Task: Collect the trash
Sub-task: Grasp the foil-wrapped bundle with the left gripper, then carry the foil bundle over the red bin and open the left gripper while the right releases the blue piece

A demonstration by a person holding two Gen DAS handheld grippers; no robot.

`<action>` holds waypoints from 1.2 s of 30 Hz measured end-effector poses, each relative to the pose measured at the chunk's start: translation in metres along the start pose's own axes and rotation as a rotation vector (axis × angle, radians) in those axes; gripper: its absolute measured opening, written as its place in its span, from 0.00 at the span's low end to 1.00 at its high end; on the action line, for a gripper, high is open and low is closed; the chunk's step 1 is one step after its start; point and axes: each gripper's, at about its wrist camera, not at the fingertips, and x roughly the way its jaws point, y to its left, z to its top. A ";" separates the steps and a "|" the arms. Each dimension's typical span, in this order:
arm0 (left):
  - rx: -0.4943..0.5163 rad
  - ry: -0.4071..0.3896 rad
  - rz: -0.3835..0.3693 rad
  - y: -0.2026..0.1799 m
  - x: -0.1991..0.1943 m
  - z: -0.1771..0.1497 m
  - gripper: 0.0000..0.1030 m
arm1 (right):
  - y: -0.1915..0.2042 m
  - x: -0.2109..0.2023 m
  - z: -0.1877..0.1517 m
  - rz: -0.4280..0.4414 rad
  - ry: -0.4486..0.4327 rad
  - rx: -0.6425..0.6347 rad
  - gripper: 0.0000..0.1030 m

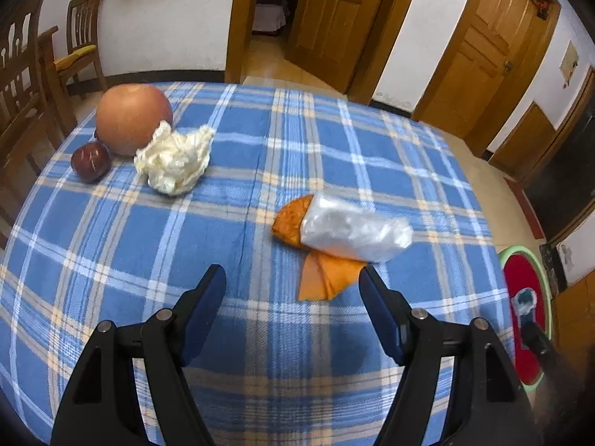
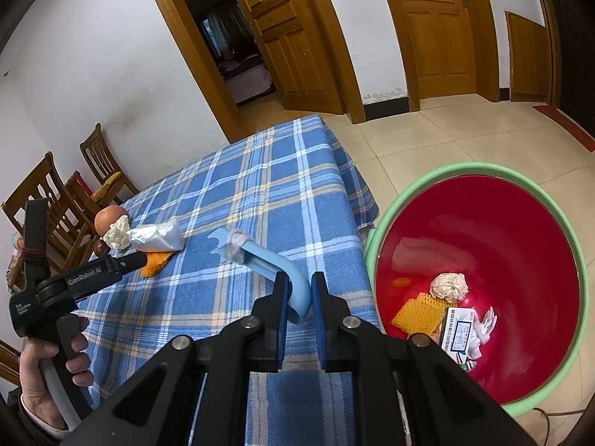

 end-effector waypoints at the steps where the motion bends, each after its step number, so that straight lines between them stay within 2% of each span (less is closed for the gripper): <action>1: 0.003 -0.014 -0.009 -0.001 -0.003 0.002 0.72 | 0.000 0.000 0.000 0.000 -0.001 0.000 0.14; 5: 0.034 -0.056 -0.040 -0.012 -0.008 0.011 0.72 | 0.000 0.000 0.000 -0.001 0.000 0.001 0.14; 9: 0.078 -0.042 -0.046 -0.028 0.002 0.017 0.72 | -0.003 -0.001 0.000 -0.006 -0.002 0.006 0.14; 11: 0.119 -0.037 -0.019 -0.039 0.009 0.020 0.74 | -0.004 -0.002 0.000 -0.006 -0.002 0.012 0.14; 13: 0.177 -0.048 0.023 -0.053 0.013 0.017 0.80 | -0.006 -0.003 0.000 -0.007 -0.003 0.017 0.14; 16: 0.229 -0.045 0.050 -0.066 0.022 0.015 0.81 | -0.010 -0.003 -0.001 -0.008 -0.001 0.023 0.14; 21: 0.246 -0.034 0.117 -0.072 0.039 0.015 0.81 | -0.016 -0.004 -0.001 -0.011 0.000 0.039 0.14; 23: 0.235 -0.037 0.128 -0.069 0.043 0.016 0.79 | -0.020 -0.005 -0.002 -0.013 -0.001 0.045 0.14; 24: 0.234 -0.041 0.130 -0.068 0.043 0.016 0.72 | -0.022 -0.005 -0.002 -0.015 -0.001 0.049 0.14; 25: 0.236 -0.047 0.139 -0.066 0.043 0.016 0.71 | -0.023 -0.006 -0.002 -0.015 -0.002 0.052 0.14; 30: 0.216 -0.059 0.096 -0.063 0.034 0.015 0.71 | -0.032 -0.007 -0.003 -0.020 -0.008 0.075 0.14; 36: 0.231 -0.075 0.006 -0.072 0.010 0.006 0.71 | -0.046 -0.017 -0.005 -0.040 -0.027 0.112 0.14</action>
